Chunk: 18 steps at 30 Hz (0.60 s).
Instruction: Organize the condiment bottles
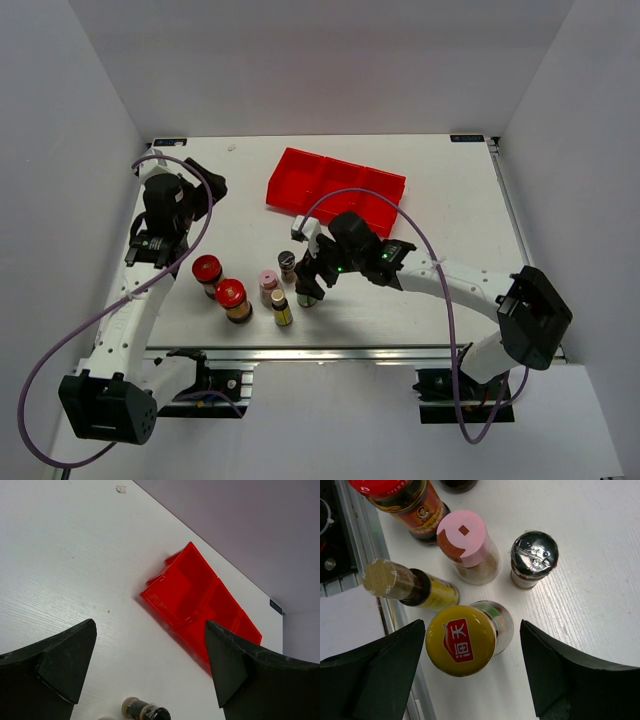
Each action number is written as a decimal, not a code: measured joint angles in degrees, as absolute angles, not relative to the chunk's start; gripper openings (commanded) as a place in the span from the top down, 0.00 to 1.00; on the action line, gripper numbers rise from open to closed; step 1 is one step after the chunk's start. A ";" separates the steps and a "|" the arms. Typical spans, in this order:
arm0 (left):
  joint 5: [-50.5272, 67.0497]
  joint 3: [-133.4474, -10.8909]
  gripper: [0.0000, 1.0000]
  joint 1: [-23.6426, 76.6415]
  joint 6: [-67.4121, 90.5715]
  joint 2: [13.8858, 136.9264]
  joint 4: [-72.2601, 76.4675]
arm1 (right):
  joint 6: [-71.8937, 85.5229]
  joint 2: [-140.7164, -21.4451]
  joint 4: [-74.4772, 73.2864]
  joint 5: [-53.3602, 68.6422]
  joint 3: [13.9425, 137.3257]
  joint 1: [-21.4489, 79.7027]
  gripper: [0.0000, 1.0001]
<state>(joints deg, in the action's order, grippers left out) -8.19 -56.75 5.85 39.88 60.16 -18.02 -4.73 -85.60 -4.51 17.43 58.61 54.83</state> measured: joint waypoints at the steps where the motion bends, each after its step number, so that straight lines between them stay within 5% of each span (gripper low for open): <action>1: -8.29 -56.73 0.02 5.85 39.88 60.16 -18.00 | -4.71 -85.60 -4.47 16.78 58.61 54.94 0.19; 9: -9.26 -56.73 0.02 5.85 39.90 60.16 -18.02 | -4.51 -85.60 -1.67 12.75 58.61 55.77 0.32; 18: -10.11 -56.71 0.02 5.85 39.92 60.16 -18.02 | -4.73 -85.60 -1.08 10.61 58.63 56.34 0.63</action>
<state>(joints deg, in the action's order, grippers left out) -10.11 -56.71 5.85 39.92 60.16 -18.02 -4.73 -85.60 -1.08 10.61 58.63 56.34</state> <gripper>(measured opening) 0.978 0.486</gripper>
